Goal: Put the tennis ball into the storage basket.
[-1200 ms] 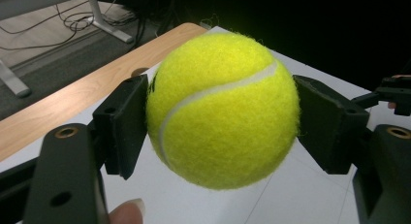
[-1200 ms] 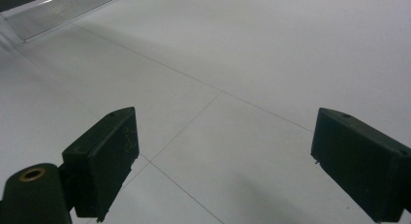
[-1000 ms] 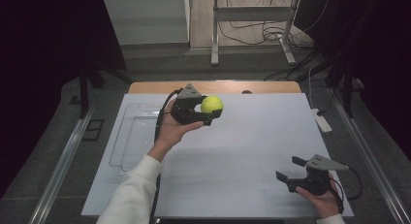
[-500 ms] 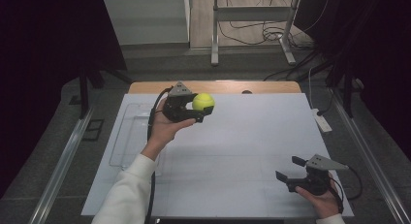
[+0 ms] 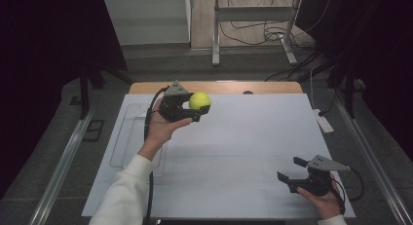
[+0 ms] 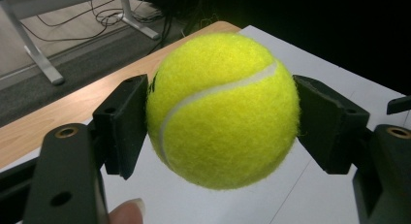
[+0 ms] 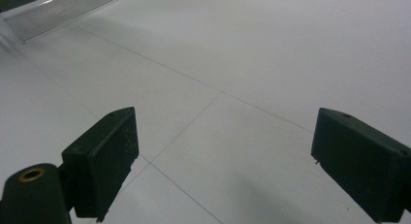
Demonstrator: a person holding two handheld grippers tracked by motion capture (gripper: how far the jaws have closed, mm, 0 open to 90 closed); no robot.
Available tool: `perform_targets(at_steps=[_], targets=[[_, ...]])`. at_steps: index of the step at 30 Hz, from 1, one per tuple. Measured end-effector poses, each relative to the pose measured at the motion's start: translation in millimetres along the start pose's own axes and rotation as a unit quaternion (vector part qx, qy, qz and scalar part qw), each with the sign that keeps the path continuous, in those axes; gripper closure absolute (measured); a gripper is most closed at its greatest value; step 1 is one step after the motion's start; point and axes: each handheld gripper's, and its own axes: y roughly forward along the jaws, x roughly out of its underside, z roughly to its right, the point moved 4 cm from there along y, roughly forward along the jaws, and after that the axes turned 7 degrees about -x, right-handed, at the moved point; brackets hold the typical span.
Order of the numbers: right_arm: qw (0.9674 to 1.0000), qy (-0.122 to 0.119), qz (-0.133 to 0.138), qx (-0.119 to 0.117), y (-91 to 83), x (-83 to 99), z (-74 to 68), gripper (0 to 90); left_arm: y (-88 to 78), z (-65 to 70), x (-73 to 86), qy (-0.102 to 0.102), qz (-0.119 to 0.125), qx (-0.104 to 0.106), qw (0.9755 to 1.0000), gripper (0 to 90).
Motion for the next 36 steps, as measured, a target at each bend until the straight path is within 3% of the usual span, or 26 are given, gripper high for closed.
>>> perform_targets(at_steps=[36], targets=[[1.0, -0.001, -0.001, 0.002, -0.6, 0.3, 0.6, 9.7, -9.7, -24.6, 8.1, -0.015, -0.001, -0.03, 0.9994, 26.5]])
